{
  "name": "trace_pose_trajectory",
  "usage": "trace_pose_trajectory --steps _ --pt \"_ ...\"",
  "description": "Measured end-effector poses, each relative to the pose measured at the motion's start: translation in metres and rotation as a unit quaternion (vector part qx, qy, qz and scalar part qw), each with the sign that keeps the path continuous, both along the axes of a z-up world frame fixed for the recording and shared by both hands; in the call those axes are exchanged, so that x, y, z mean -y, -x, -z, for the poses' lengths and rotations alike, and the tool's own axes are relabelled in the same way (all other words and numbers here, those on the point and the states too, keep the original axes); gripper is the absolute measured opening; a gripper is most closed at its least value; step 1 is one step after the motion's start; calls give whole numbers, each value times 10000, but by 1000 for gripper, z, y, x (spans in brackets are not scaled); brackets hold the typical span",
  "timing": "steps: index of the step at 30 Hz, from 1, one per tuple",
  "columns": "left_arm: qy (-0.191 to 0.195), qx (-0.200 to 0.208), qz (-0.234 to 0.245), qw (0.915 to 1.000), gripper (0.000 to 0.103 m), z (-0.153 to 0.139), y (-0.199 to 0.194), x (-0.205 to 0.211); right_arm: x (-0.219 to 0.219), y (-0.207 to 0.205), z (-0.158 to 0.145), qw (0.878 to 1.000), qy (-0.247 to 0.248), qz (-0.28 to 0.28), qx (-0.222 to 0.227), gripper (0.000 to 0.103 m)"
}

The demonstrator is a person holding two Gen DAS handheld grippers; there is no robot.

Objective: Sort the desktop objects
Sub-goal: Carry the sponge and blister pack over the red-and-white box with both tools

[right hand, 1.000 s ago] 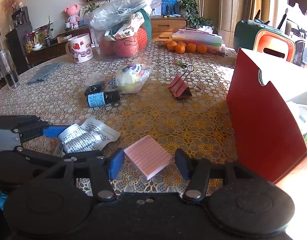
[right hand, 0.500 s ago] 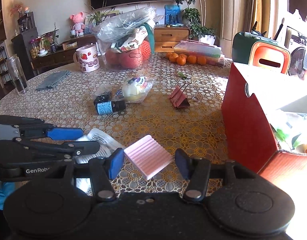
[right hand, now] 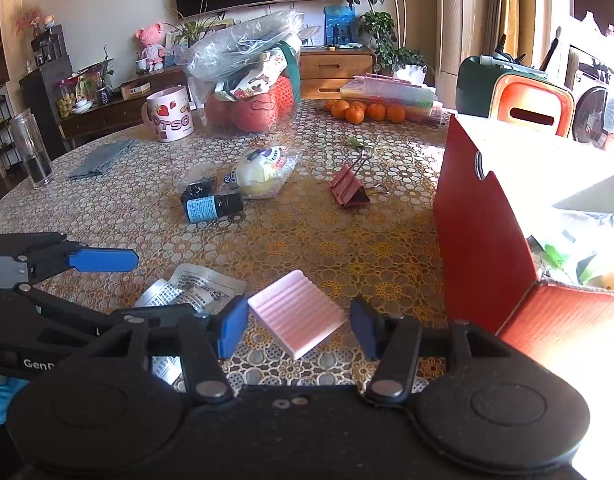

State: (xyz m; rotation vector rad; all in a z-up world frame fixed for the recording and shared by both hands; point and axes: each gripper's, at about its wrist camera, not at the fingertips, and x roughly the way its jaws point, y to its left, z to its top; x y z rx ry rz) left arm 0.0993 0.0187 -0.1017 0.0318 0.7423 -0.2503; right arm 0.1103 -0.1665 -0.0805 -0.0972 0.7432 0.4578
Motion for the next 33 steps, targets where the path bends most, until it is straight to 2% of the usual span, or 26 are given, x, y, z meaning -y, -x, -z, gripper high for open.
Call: trace_pose_trajectory --steps 5,9,13,14,16,17,21,24,30,33 --pt "-132 -184 -13 9997 82 16 -4 7 4 -2 4 10000 -17 17 -56 56" --pt "-358 -144 -102 9992 82 24 -1 18 8 -4 5 10000 -16 27 -62 56" --pt "-383 -139 -166 9990 82 24 -2 24 12 -6 8 9999 -36 45 -99 56" --pt "-380 -136 -159 9991 80 24 -2 24 12 -7 8 9999 -43 45 -107 56" --pt "-384 -120 -171 9990 61 22 -3 25 14 -7 10 9999 -60 45 -122 56" --pt "-394 -136 -192 9989 57 21 -4 25 15 -7 10 9999 -70 47 -129 56" --pt "-386 -160 -189 9989 54 20 -6 24 17 -7 11 9998 -108 41 -151 56" --pt "-336 -155 -249 9990 54 20 -6 23 18 -6 10 9998 -135 31 -132 56" --pt "63 -273 -452 9986 54 15 -7 15 21 -3 4 9998 -179 5 -77 56" --pt "136 -232 -493 9984 54 9 -3 14 23 0 -1 9998 -204 -9 -42 56"
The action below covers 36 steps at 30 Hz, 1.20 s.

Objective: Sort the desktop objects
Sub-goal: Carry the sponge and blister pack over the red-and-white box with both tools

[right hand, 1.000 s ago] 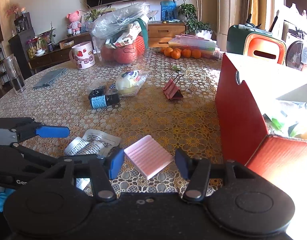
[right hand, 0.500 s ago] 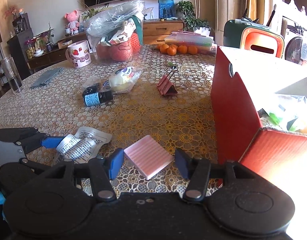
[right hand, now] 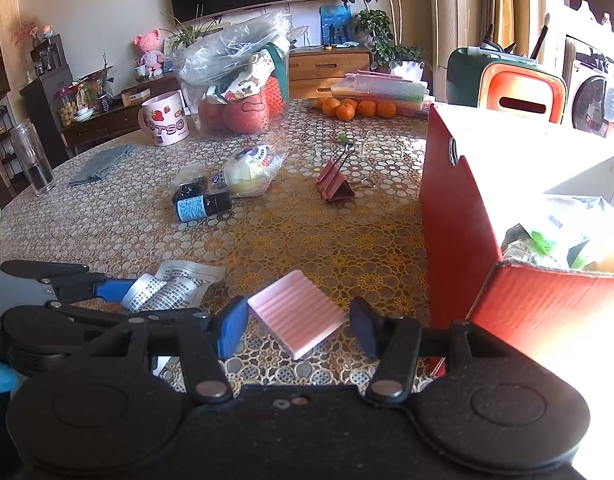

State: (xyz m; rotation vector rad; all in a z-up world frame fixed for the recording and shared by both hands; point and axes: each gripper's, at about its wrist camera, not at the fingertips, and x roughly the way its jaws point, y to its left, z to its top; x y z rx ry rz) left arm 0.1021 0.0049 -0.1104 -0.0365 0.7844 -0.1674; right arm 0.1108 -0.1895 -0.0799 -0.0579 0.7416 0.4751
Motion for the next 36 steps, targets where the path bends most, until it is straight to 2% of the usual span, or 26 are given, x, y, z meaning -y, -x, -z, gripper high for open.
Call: trace_pose_trajectory --steps 11,22,29,36 --pt "218 311 64 9993 54 -37 18 10 9 17 -20 9999 -62 -22 123 56" --pt "211 682 298 9970 54 -77 32 33 35 32 -62 9983 -189 -48 558 56" --pt "211 915 540 9941 54 -105 27 56 60 24 -84 9973 -158 64 716 56" --pt "224 985 746 9921 54 -119 12 82 89 15 -91 9961 -86 288 835 56"
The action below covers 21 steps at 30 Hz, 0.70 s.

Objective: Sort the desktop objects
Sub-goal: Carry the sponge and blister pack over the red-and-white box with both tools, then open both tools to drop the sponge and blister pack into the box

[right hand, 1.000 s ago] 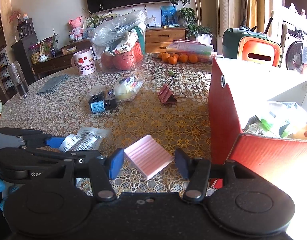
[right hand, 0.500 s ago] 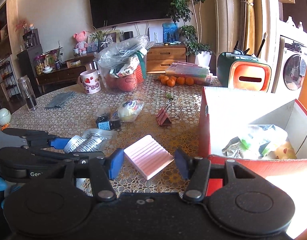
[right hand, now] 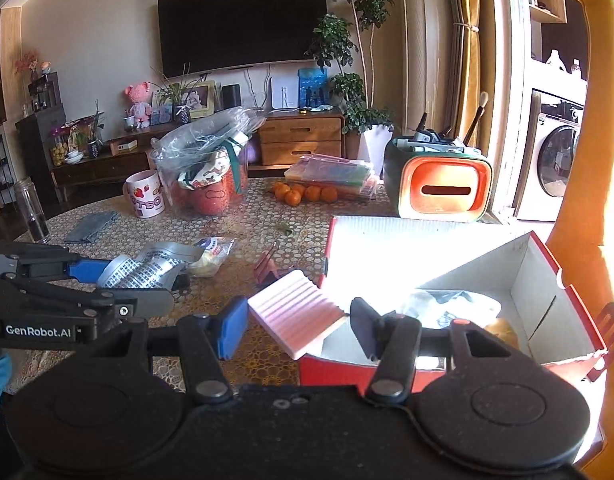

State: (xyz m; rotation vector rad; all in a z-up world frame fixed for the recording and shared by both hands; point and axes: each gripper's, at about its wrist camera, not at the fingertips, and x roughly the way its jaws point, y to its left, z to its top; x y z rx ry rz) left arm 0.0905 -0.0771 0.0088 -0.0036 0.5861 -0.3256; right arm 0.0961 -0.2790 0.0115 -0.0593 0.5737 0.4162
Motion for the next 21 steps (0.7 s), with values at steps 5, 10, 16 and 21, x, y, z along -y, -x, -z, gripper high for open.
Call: trace_pose_trajectory --steps 5,10,16,21 --pt "-77 14 148 9999 54 -3 -12 20 22 -10 1 9998 20 195 18 56" --pt "-171 -19 317 9994 54 -2 -25 44 44 -17 3 9993 27 372 25 56" --pt "-268 -80 519 9983 54 2 -44 72 68 -25 7 9982 67 596 4 56" --pt "-416 -142 699 9966 54 6 -64 97 87 -35 16 9968 139 780 -49 56"
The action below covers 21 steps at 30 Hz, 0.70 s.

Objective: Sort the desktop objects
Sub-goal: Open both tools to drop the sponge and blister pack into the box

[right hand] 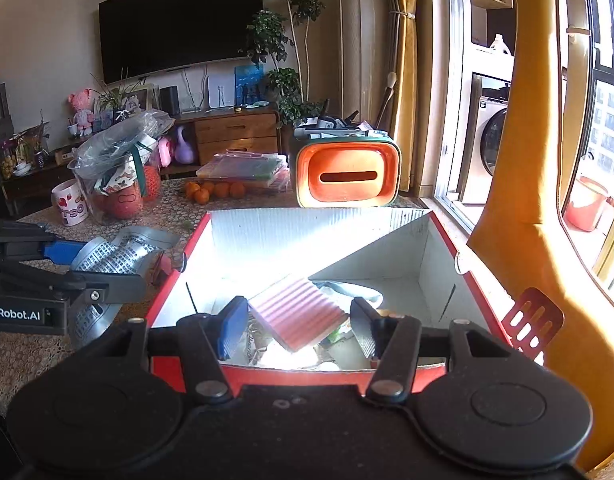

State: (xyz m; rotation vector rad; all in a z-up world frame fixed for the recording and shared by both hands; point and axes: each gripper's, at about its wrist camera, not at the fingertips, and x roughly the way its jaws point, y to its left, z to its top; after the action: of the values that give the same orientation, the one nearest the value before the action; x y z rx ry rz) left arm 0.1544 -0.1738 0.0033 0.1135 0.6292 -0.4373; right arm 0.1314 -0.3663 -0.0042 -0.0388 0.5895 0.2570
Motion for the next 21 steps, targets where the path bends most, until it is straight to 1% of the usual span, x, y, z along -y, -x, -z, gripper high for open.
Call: trace_pose_trajectory --steps 10,17,21 --pt "-371 -202 158 9990 54 18 -38 44 26 -26 24 9993 103 296 -182 56" --pt "-622 -265 354 9971 54 31 -47 63 32 -39 40 9983 310 354 -344 56" --pt "-766 -444 472 9950 54 41 -49 70 33 -41 46 9979 399 304 -420 56"
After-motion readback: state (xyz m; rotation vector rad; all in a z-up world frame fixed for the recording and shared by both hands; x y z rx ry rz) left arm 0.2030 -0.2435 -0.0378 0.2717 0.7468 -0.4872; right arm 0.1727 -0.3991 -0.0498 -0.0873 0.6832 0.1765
